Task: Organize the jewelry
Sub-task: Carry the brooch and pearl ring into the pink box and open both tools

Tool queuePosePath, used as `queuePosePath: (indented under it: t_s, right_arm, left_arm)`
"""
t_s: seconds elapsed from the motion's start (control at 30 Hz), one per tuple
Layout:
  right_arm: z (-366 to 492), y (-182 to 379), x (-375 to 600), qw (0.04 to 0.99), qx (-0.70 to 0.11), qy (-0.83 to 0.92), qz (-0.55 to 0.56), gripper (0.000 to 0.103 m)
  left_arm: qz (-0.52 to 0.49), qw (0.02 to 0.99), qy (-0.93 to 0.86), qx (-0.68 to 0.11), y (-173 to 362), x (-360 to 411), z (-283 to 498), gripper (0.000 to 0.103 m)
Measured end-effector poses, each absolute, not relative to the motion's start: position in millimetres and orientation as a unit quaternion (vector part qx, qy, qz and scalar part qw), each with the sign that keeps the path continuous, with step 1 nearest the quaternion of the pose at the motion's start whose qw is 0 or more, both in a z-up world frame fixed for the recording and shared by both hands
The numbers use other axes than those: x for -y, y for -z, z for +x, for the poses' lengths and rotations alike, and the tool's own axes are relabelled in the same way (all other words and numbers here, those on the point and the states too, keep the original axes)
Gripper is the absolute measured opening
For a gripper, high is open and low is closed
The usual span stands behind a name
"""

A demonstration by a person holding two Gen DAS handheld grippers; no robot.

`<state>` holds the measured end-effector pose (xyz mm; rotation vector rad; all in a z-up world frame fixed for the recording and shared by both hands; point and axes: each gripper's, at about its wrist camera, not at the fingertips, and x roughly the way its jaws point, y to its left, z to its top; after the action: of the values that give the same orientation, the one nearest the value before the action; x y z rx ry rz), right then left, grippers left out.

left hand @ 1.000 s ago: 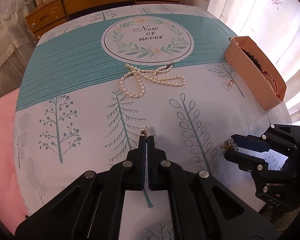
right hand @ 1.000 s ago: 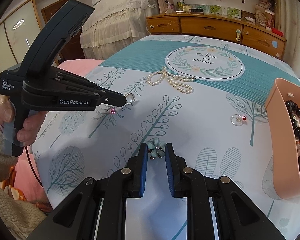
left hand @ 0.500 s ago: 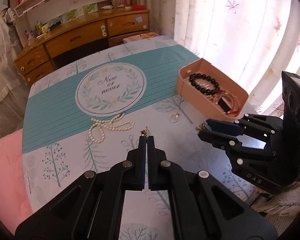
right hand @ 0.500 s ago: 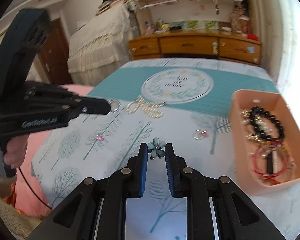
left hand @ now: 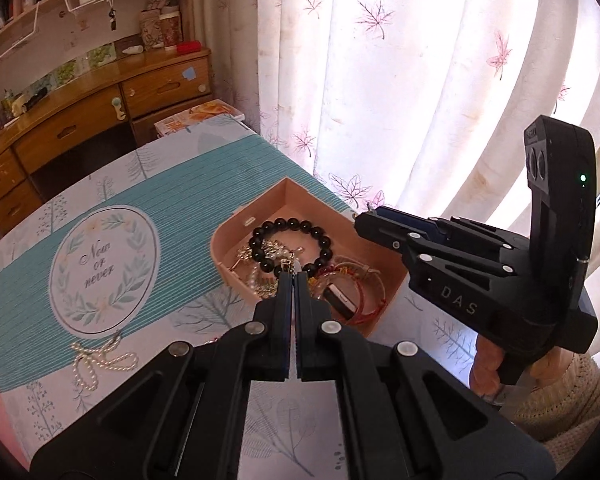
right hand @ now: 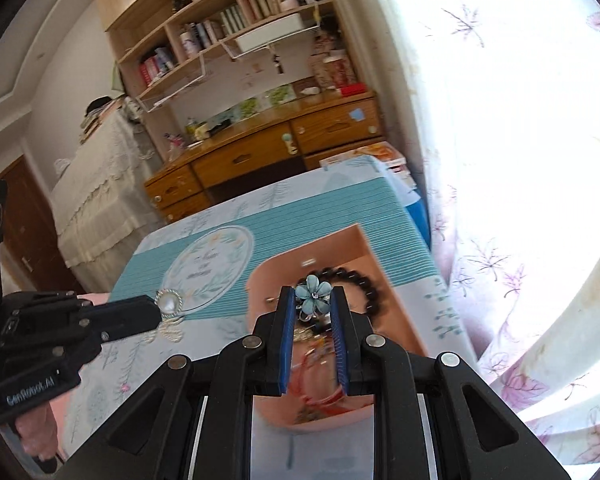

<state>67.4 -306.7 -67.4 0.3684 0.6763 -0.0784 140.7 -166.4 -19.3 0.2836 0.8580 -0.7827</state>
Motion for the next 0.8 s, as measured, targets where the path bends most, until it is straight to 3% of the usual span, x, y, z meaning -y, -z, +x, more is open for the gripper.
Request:
queuePosePath:
  t_s: [0.3, 0.67, 0.77, 0.8]
  right_arm:
    - [97.3, 101.1, 348.0, 0.913, -0.356, 0.055, 0.191, 0.017]
    - [116.1, 141.4, 349.6, 0.899, -0.385, 0.056, 0.201, 0.02]
    - [113.3, 144.9, 350.0, 0.898, -0.385, 0.054, 0.206, 0.022]
    - [111.3, 144.3, 349.5, 0.898, -0.385, 0.053, 0.206, 0.022]
  left_arm:
    - [0.128, 0.809, 0.372, -0.437, 56.3, 227.7, 195.6, 0.0]
    - [0.122, 0.788, 0.346, -0.494, 100.5, 239.1, 224.1, 0.001]
    - [0.117, 0.788, 0.342, -0.499, 99.5, 232.1, 217.4, 0.011]
    - [0.113, 0.788, 0.34, -0.5, 99.1, 229.1, 215.1, 0.022]
